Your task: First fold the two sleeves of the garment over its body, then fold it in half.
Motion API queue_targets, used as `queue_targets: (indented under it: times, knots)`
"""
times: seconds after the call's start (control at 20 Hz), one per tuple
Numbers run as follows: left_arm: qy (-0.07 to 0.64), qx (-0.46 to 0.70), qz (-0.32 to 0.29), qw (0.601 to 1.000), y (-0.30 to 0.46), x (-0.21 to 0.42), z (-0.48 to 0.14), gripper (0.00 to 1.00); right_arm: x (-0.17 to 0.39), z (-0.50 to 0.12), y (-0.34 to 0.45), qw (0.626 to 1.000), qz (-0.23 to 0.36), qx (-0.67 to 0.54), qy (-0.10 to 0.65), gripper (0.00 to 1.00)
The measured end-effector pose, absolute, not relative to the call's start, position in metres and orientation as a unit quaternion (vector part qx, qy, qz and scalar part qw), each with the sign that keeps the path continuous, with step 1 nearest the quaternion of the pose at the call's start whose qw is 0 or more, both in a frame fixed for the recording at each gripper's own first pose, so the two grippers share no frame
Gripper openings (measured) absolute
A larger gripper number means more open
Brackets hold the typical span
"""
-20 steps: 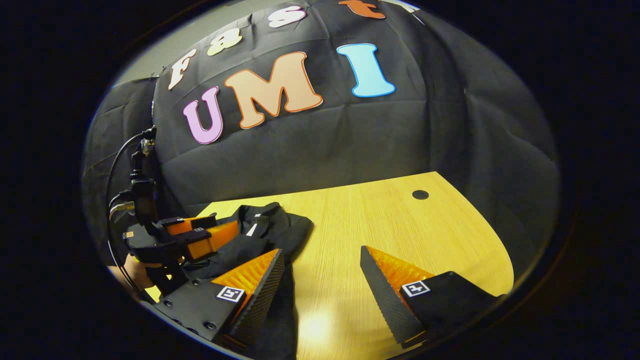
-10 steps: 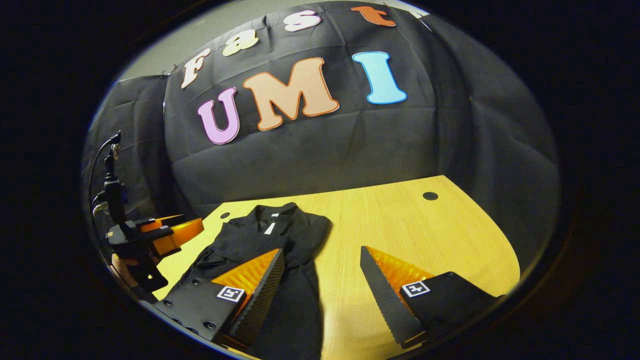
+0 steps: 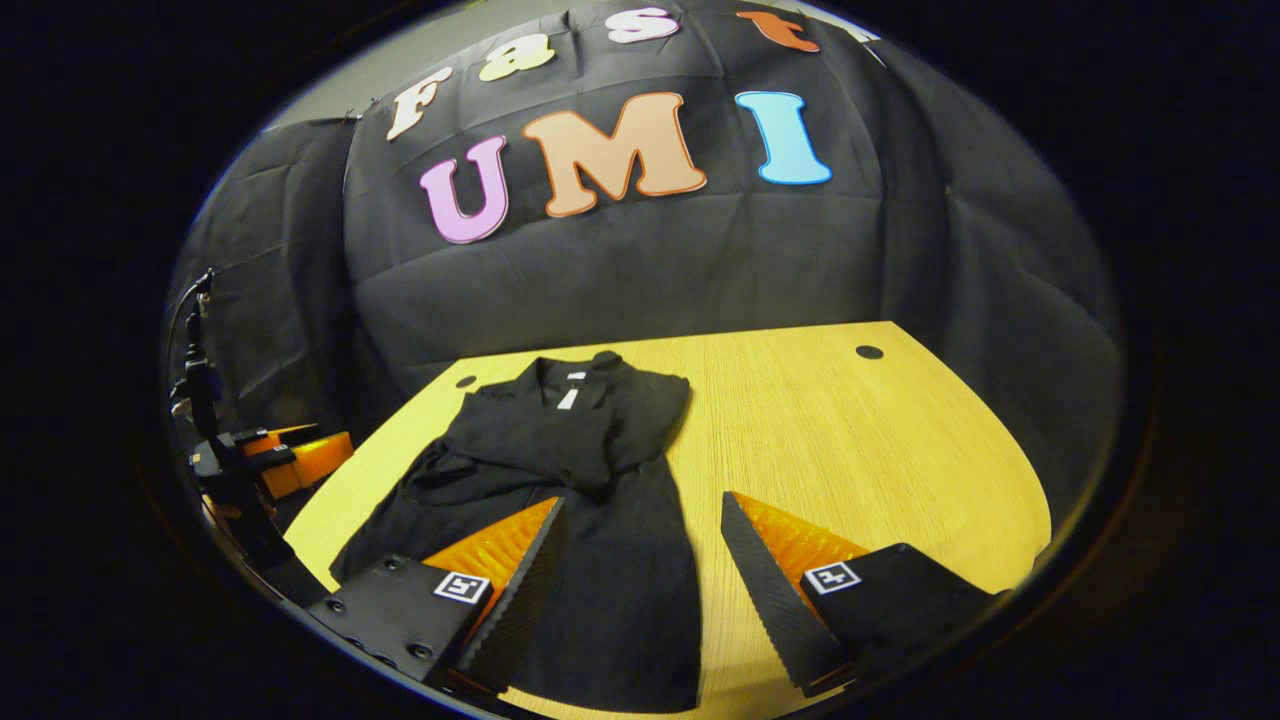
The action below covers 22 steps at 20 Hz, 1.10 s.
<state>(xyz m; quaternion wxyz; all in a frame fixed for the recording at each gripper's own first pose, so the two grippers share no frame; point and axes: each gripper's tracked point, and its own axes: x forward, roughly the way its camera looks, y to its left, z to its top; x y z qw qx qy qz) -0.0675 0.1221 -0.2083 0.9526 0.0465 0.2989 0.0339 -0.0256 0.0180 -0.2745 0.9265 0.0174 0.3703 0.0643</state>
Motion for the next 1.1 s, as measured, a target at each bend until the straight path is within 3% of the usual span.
queue_targets:
  times: [0.3,0.35,0.4,0.55,0.6,0.75,0.8,0.85,0.9,0.95,1.1]
  knots:
    - [0.346,0.044,0.042,0.936,0.148,-0.126,-0.242,0.94,-0.068,-0.302,0.009,0.912,0.042,-0.001,0.408,0.98]
    - [0.354,0.043,0.042,0.933,0.150,-0.136,-0.249,0.94,-0.075,-0.307,0.008,0.909,0.037,-0.002,0.415,0.94]
    - [0.364,0.042,0.041,0.930,0.152,-0.145,-0.257,0.94,-0.082,-0.314,0.007,0.906,0.034,-0.003,0.422,0.98]
    - [0.398,0.040,0.040,0.915,0.160,-0.174,-0.283,0.94,-0.102,-0.330,0.008,0.895,0.029,-0.009,0.446,0.98]
    - [0.408,0.038,0.040,0.911,0.162,-0.183,-0.289,0.94,-0.104,-0.336,0.009,0.891,0.026,-0.014,0.453,0.94]
    - [0.434,0.028,0.044,0.900,0.169,-0.205,-0.306,0.94,-0.119,-0.347,0.008,0.883,0.019,-0.024,0.469,0.98]
    - [0.444,0.025,0.045,0.894,0.170,-0.212,-0.311,0.95,-0.123,-0.353,0.007,0.879,0.017,-0.027,0.475,0.94]
    - [0.453,0.022,0.045,0.890,0.171,-0.218,-0.317,0.95,-0.126,-0.359,0.006,0.875,0.013,-0.032,0.482,0.98]
    - [0.460,0.019,0.044,0.886,0.171,-0.222,-0.324,0.95,-0.131,-0.363,0.004,0.871,0.011,-0.035,0.491,0.94]
    - [0.470,0.015,0.040,0.882,0.170,-0.229,-0.330,0.95,-0.134,-0.370,0.003,0.866,0.008,-0.038,0.499,0.98]
    - [0.460,0.003,0.029,0.887,0.168,-0.229,-0.329,0.99,-0.155,-0.393,0.002,0.837,0.005,-0.043,0.545,0.99]
